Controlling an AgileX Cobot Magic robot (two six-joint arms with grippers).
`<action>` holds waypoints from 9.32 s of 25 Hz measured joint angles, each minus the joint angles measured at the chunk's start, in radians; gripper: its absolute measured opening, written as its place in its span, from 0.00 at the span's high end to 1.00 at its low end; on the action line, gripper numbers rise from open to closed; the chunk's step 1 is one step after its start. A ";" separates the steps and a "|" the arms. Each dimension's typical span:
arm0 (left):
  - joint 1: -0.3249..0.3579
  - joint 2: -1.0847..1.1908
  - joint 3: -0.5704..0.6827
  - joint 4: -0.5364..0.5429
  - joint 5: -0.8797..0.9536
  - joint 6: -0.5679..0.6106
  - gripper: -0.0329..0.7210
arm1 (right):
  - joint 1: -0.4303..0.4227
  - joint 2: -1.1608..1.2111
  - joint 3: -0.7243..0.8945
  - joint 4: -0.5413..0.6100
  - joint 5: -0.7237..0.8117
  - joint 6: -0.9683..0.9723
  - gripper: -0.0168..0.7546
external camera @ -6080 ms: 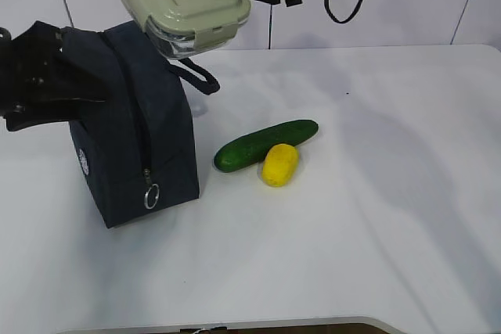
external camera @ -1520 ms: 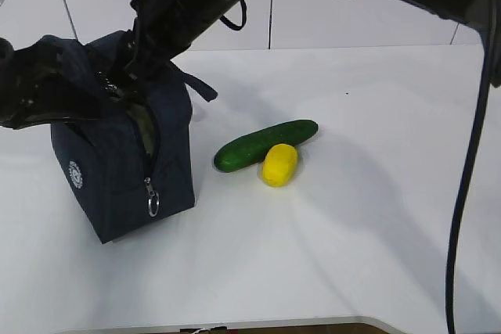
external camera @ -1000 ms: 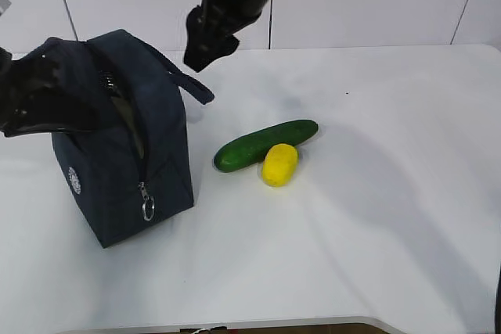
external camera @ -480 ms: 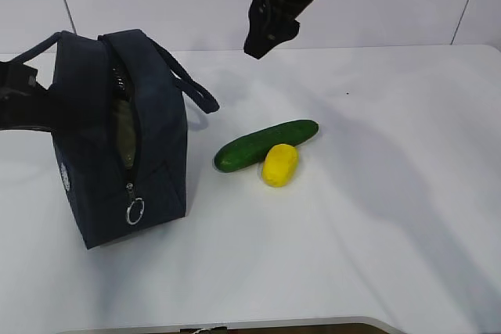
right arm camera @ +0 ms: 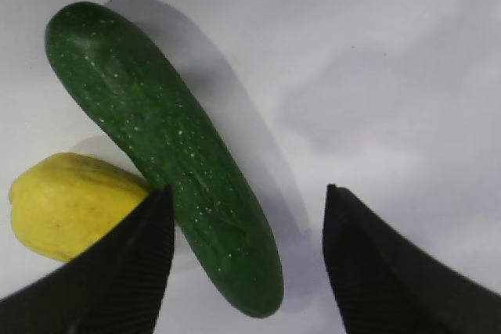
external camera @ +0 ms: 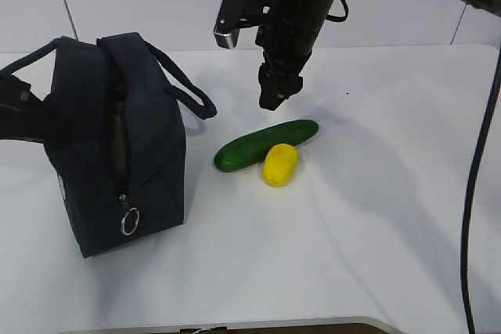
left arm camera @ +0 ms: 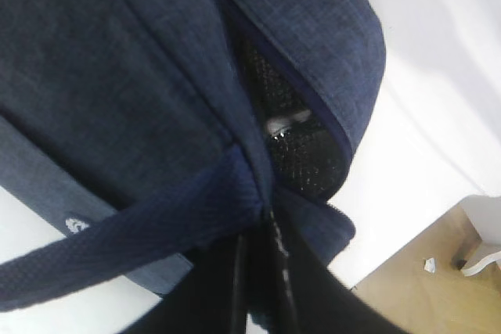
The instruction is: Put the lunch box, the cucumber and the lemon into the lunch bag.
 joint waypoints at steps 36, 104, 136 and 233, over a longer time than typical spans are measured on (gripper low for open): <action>0.000 -0.001 0.000 0.022 0.013 -0.002 0.97 | 0.000 0.087 0.000 0.177 -0.004 -0.279 0.19; 0.000 -0.001 0.000 -0.042 -0.003 -0.002 0.97 | 0.002 -0.060 -0.032 0.074 -0.006 0.133 0.55; 0.000 -0.001 0.000 -0.198 -0.012 -0.001 0.97 | 0.002 -0.052 -0.034 0.944 -0.180 0.759 0.55; 0.000 -0.001 0.000 -0.124 -0.008 0.005 0.97 | 0.038 -0.156 -0.102 0.062 0.010 0.613 0.36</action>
